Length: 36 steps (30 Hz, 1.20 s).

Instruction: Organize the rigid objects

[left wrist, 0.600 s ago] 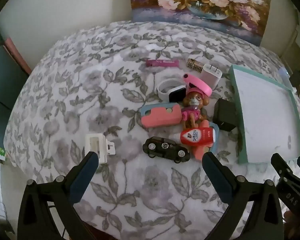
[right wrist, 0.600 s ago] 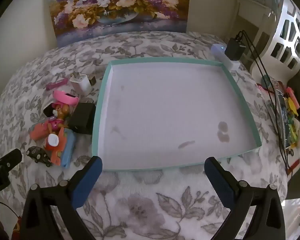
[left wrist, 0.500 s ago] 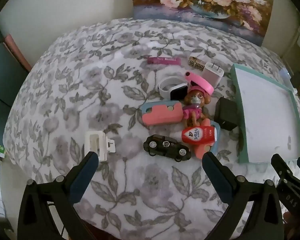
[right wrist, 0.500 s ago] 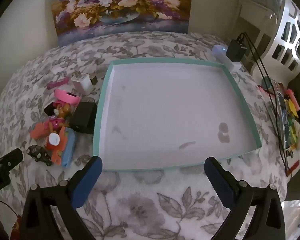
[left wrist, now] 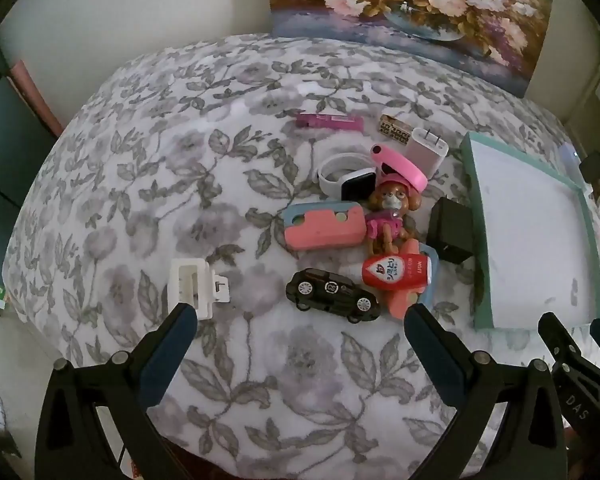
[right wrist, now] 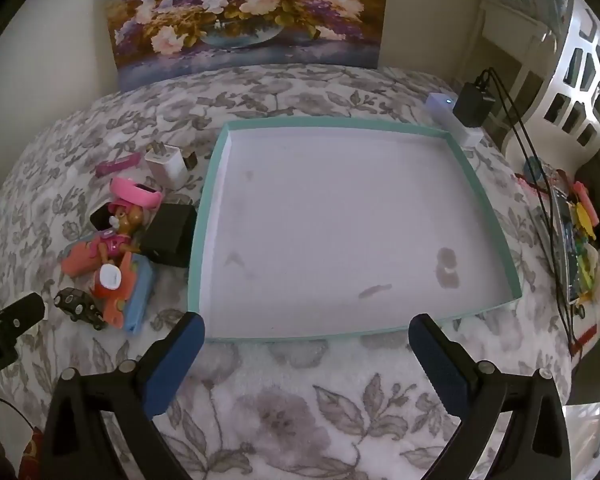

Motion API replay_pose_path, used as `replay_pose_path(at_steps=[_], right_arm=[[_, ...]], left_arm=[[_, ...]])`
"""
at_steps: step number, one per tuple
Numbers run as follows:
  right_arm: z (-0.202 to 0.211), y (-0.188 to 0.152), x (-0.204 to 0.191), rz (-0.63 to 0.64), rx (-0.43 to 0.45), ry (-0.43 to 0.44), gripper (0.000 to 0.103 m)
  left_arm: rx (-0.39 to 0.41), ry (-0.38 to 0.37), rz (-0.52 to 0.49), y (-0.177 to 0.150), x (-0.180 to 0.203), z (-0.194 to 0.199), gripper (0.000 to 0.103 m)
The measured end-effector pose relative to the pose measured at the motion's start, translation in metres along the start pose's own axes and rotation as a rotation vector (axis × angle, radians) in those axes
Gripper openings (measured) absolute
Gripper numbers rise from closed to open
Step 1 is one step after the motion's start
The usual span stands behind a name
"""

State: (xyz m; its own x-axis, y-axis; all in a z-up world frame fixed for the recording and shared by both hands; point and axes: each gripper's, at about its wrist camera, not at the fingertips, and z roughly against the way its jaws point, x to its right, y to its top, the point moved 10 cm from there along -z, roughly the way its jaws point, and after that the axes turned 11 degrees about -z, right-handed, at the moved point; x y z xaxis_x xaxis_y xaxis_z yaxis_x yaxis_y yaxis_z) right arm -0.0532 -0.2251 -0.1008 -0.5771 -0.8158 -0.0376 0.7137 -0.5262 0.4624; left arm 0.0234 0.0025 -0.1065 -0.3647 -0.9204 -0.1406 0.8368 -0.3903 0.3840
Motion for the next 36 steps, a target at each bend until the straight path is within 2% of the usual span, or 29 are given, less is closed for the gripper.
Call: replay_pose_path(at_steps=[4, 9, 36], right_arm=[[0.0, 0.0, 0.0, 0.001, 0.0, -0.002, 0.103], [0.0, 0.0, 0.0, 0.002, 0.0, -0.003, 0.103], [0.001, -0.001, -0.004, 0.011, 0.0, -0.003, 0.103]], left_arm=[[0.0, 0.001, -0.003, -0.003, 0.003, 0.004, 0.103], [-0.025, -0.016, 0.013, 0.011, -0.007, 0.004, 0.103], [-0.038, -0.013, 0.008, 0.012, -0.006, 0.005, 0.103]])
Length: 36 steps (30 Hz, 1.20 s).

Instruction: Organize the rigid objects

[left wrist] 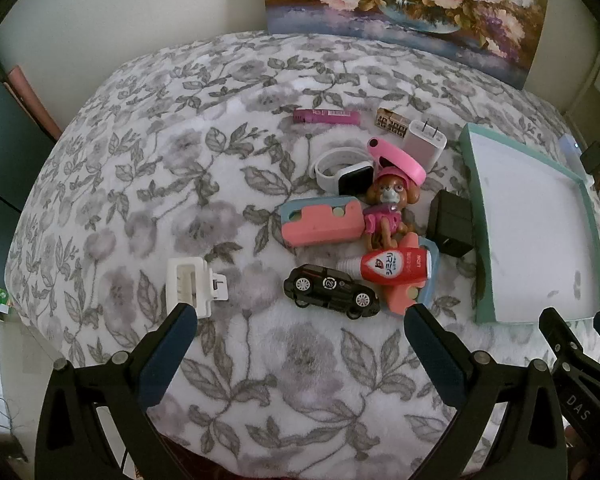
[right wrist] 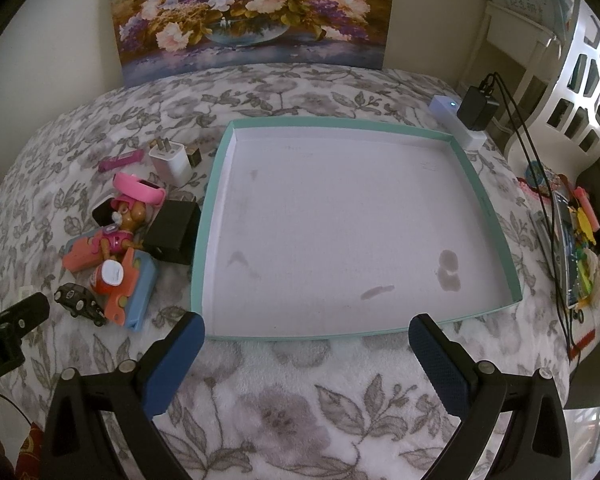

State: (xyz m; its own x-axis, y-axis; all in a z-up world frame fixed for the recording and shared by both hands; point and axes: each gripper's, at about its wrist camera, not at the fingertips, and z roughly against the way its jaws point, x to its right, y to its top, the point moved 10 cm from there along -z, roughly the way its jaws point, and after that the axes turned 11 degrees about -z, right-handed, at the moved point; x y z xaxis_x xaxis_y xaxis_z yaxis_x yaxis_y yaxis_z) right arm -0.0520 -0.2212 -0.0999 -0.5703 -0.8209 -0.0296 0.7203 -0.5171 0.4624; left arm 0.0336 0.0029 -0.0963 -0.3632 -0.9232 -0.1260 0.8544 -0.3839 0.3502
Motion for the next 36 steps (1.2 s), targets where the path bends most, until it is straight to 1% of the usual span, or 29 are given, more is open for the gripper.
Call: replay_pose_path(at_steps=[27, 36], right_arm=[[-0.0002, 0.0005, 0.0009, -0.001, 0.002, -0.002, 0.103], [-0.0004, -0.001, -0.0014, 0.002, 0.0, 0.009, 0.103]], left_arm=[[-0.007, 0.002, -0.003, 0.0, 0.0006, -0.0009, 0.103], [-0.008, 0.003, -0.002, 0.0001, 0.0006, -0.0009, 0.103]])
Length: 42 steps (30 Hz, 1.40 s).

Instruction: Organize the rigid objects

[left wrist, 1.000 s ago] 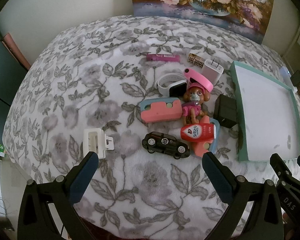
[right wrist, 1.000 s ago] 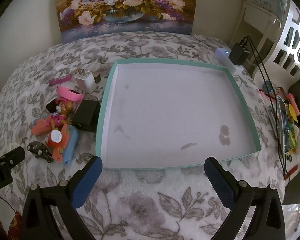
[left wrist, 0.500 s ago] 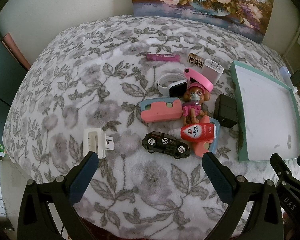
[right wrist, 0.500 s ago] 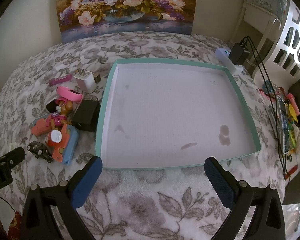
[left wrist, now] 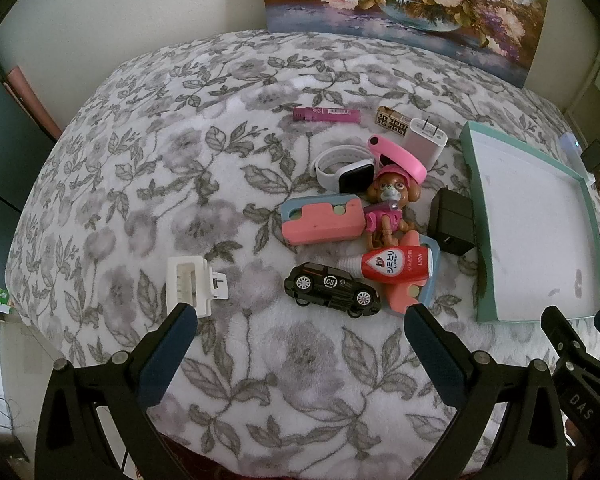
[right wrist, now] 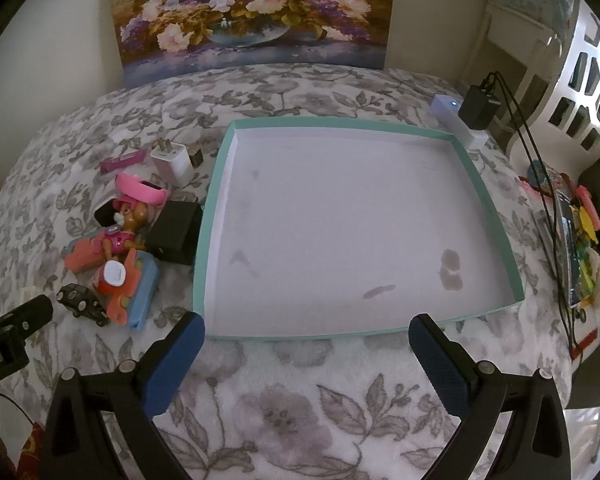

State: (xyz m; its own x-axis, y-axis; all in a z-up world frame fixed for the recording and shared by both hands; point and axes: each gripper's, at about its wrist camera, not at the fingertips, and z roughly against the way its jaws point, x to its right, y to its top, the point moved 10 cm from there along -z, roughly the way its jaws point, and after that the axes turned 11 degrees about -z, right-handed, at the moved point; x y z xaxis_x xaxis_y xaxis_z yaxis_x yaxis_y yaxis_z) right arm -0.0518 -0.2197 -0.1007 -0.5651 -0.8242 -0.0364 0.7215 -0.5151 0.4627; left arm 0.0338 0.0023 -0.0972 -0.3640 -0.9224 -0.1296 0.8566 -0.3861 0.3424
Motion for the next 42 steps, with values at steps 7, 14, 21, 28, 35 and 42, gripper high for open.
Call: replay_pose_path(at_steps=[7, 14, 21, 28, 35, 42], right_arm=[[0.002, 0.002, -0.001, 0.0, 0.004, 0.014, 0.103], [0.018, 0.012, -0.016, -0.004, 0.073, 0.087, 0.103], [0.029, 0.022, -0.048, 0.038, 0.083, 0.17, 0.103], [0.027, 0.024, -0.098, 0.11, 0.048, 0.245, 0.103], [0.006, 0.01, -0.125, 0.113, -0.054, 0.285, 0.103], [-0.015, -0.016, -0.145, 0.14, -0.133, 0.289, 0.103]], left_arm=[[0.0, 0.0, 0.001, 0.0, 0.0, 0.0, 0.103], [0.04, 0.024, 0.035, 0.006, -0.017, 0.009, 0.103], [0.069, 0.08, 0.094, 0.011, -0.051, 0.017, 0.103], [0.069, 0.107, 0.19, 0.003, -0.094, 0.014, 0.103], [0.024, 0.094, 0.222, -0.009, -0.106, -0.002, 0.103], [-0.107, 0.052, 0.236, -0.028, -0.105, -0.048, 0.103]])
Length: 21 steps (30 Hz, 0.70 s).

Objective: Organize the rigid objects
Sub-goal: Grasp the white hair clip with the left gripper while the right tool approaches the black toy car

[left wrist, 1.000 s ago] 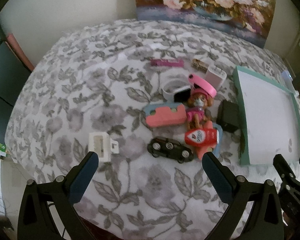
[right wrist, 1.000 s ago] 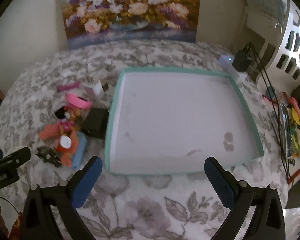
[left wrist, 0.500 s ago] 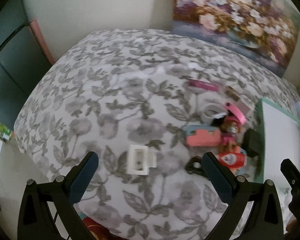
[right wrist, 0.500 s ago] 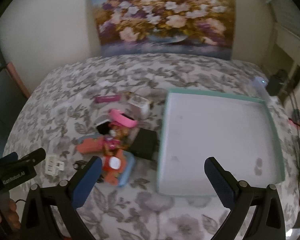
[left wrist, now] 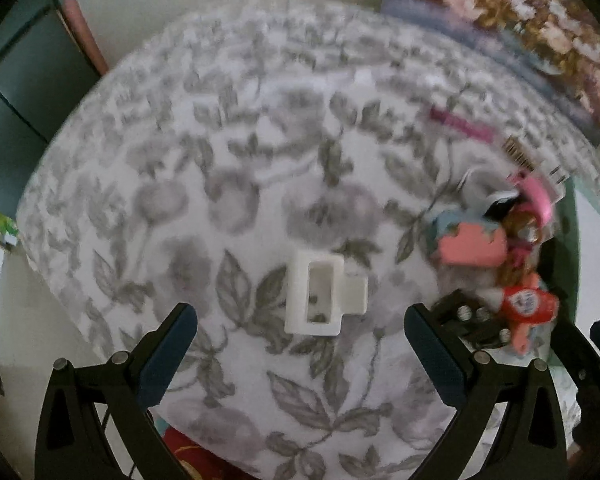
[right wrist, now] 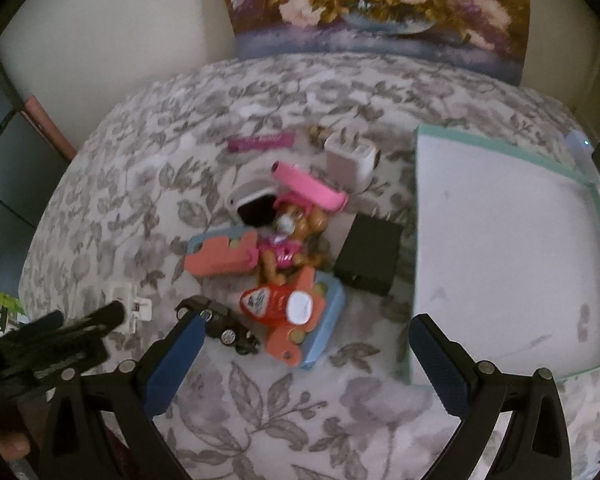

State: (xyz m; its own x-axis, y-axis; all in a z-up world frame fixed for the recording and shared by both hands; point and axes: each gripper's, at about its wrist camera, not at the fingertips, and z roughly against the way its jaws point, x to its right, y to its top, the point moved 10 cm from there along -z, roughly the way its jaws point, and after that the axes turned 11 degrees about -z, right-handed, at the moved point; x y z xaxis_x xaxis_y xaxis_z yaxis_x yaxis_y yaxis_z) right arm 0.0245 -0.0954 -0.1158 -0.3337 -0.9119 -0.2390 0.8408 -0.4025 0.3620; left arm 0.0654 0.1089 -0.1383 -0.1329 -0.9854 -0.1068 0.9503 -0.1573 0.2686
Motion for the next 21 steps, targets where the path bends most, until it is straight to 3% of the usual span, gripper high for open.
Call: replay_pose_path(at_steps=[7, 14, 21], right_arm=[[-0.019, -0.021, -0.016, -0.036, -0.082, 0.036, 0.103], [-0.023, -0.026, -0.024, -0.066, -0.094, 0.048, 0.103], [-0.027, -0.028, -0.021, -0.092, -0.103, 0.029, 0.103]], left_arm=[[-0.008, -0.021, 0.043, 0.003, -0.007, -0.013, 0.103], [-0.03, -0.054, 0.019, 0.007, -0.004, -0.03, 0.094], [-0.044, -0.085, -0.021, 0.012, 0.011, -0.042, 0.069]])
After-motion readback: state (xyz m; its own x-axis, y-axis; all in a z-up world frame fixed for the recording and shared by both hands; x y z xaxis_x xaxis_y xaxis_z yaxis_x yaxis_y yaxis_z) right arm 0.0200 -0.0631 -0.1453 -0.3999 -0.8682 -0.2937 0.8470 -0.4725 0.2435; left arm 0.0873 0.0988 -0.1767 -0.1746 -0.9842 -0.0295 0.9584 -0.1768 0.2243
